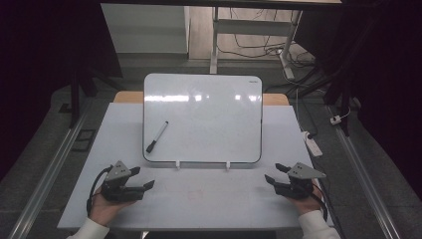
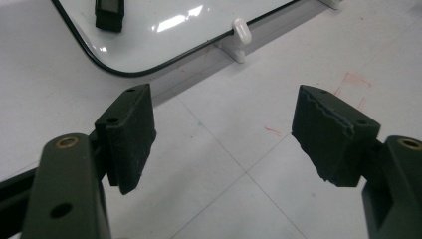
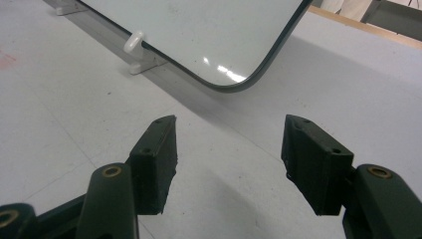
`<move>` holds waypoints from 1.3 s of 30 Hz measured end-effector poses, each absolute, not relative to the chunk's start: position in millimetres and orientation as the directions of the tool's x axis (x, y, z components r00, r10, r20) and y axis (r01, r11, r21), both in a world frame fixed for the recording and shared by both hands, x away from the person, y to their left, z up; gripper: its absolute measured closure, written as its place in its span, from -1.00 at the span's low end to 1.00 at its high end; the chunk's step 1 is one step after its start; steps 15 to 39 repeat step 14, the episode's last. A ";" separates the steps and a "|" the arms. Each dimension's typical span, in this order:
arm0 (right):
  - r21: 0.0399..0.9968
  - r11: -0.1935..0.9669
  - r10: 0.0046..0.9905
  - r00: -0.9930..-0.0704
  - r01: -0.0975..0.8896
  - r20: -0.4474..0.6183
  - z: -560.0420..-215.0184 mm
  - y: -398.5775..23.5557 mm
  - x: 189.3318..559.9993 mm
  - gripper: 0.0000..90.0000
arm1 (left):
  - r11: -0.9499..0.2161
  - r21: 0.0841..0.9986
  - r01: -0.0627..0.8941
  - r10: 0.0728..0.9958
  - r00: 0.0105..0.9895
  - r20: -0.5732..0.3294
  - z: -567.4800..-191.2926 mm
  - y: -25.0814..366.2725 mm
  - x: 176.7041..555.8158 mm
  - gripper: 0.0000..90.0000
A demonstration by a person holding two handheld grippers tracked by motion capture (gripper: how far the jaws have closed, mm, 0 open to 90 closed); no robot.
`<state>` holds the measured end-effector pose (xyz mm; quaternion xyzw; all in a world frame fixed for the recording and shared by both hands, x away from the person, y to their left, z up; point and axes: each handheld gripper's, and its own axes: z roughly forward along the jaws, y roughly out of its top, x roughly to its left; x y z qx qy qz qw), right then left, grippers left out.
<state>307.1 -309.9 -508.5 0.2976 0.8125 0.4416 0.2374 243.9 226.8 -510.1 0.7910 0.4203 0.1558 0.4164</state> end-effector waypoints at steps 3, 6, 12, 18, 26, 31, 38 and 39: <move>0.861 0.430 0.691 -0.713 0.270 -0.122 -508.2 -309.8 307.0 -0.13 | -0.299 0.792 0.532 0.795 0.599 -0.102 -509.7 227.7 243.6 -0.43; 0.861 0.435 0.685 -0.718 0.264 -0.126 -508.1 -308.9 306.7 -0.13 | -0.299 0.790 0.535 0.796 0.596 -0.102 -510.0 228.1 244.1 -0.43; 0.860 0.438 0.682 -0.720 0.260 -0.130 -507.6 -308.1 306.1 -0.13 | -0.302 0.790 0.534 0.798 0.595 -0.097 -510.1 228.0 244.1 -0.43; 0.861 0.437 0.681 -0.721 0.260 -0.128 -507.5 -308.0 306.0 -0.13 | -0.305 0.788 0.534 0.799 0.594 -0.093 -510.5 228.1 244.0 -0.43; 0.861 0.437 0.681 -0.721 0.260 -0.128 -507.5 -308.0 306.0 -0.13 | -0.305 0.788 0.534 0.799 0.594 -0.093 -510.5 228.1 244.0 -0.43; 0.861 0.437 0.681 -0.721 0.260 -0.128 -507.5 -308.0 306.0 -0.13 | -0.305 0.788 0.534 0.799 0.594 -0.093 -510.5 228.1 244.0 -0.43; 0.861 0.437 0.681 -0.721 0.260 -0.128 -507.5 -308.0 306.0 -0.13 | -0.305 0.788 0.534 0.799 0.594 -0.093 -510.5 228.1 244.0 -0.43; 0.861 0.437 0.681 -0.721 0.260 -0.128 -507.5 -308.0 306.0 -0.13 | -0.305 0.788 0.534 0.799 0.594 -0.093 -510.5 228.1 244.0 -0.43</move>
